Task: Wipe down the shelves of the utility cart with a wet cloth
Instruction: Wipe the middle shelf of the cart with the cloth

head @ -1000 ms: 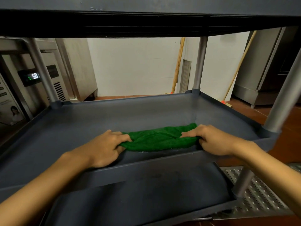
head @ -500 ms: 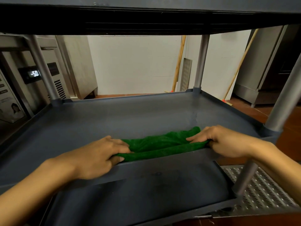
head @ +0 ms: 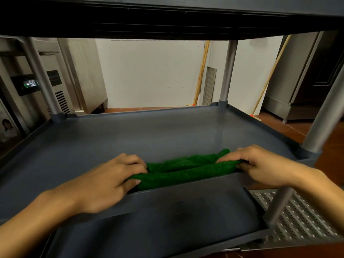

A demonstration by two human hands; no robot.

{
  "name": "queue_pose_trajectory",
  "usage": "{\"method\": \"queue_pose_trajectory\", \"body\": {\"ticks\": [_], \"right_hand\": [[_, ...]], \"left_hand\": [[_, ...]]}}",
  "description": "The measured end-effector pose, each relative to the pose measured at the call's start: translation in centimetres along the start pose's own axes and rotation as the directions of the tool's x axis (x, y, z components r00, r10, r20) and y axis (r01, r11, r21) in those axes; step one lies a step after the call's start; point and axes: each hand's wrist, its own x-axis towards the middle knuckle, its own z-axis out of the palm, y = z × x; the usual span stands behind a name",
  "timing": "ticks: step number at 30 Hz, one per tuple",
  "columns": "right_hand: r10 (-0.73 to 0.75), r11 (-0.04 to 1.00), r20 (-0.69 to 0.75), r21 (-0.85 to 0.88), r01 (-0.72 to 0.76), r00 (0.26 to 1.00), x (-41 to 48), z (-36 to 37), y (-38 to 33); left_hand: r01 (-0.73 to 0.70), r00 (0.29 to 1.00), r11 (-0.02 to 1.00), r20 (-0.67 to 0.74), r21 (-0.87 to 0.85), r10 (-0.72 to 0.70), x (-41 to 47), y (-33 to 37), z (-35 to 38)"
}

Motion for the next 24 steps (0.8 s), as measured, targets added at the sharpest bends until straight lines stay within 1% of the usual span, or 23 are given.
{"method": "queue_pose_trajectory", "body": {"ticks": [2, 5, 7, 8, 10, 11, 13, 15, 16, 18, 19, 20, 22, 24], "right_hand": [[-0.005, 1.000, -0.018, 0.027, 0.006, 1.000, -0.2, -0.2, 0.0], [0.013, 0.999, -0.061, 0.048, -0.010, 0.998, -0.6, -0.5, 0.2], [0.022, 0.997, -0.109, 0.071, -0.014, 0.994, -0.5, -1.0, 0.3], [0.021, 0.996, -0.135, 0.084, -0.010, 0.991, -0.4, -1.4, 0.5], [0.028, 0.991, -0.186, 0.133, -0.003, 0.982, 0.0, -2.1, 0.6], [0.045, 0.985, -0.209, 0.173, -0.008, 0.977, 0.3, -2.5, 0.6], [0.094, 0.965, -0.239, 0.259, -0.030, 0.966, 1.0, -3.5, 0.7], [0.150, 0.956, -0.259, 0.285, -0.073, 0.954, 2.1, -4.6, 1.2], [0.182, 0.949, -0.254, 0.298, -0.102, 0.950, 2.7, -5.1, 1.6], [0.248, 0.921, -0.217, 0.354, -0.160, 0.944, 4.1, -5.6, 2.3], [0.280, 0.911, -0.192, 0.363, -0.197, 0.940, 4.8, -5.4, 2.6], [0.301, 0.914, -0.183, 0.335, -0.229, 0.936, 5.4, -5.0, 3.0], [0.313, 0.939, -0.202, 0.213, -0.271, 0.928, 6.4, -3.6, 3.9], [0.297, 0.953, -0.252, 0.131, -0.272, 0.921, 6.5, -2.1, 4.1]], "left_hand": [[0.003, 0.998, 1.000, -0.063, 0.002, -0.003, 0.0, 0.1, -0.4], [0.009, 0.995, 1.000, -0.098, -0.027, -0.012, 0.2, 0.4, -1.2], [0.012, 0.993, 0.997, -0.120, -0.079, -0.022, 0.5, 0.5, -1.9], [0.009, 0.987, 0.994, -0.158, -0.113, -0.027, 0.7, 0.5, -2.3], [0.027, 0.966, 0.980, -0.248, -0.199, -0.078, 1.3, 0.4, -3.2], [0.049, 0.956, 0.965, -0.267, -0.257, -0.120, 1.8, 0.4, -3.6], [0.088, 0.945, 0.898, -0.249, -0.431, -0.212, 3.1, 0.4, -4.4], [0.152, 0.929, 0.766, -0.173, -0.625, -0.326, 4.8, 0.3, -5.0], [0.196, 0.918, 0.714, -0.131, -0.672, -0.374, 5.7, -0.1, -4.9], [0.292, 0.899, 0.688, -0.055, -0.665, -0.434, 7.3, -1.3, -4.2], [0.336, 0.894, 0.699, -0.019, -0.632, -0.447, 7.8, -1.8, -3.6], [0.370, 0.891, 0.716, 0.006, -0.592, -0.455, 8.3, -2.3, -3.0], [0.405, 0.888, 0.780, 0.002, -0.477, -0.459, 9.0, -3.5, -1.5], [0.400, 0.898, 0.873, -0.069, -0.278, -0.434, 9.1, -3.9, -0.4]]}}
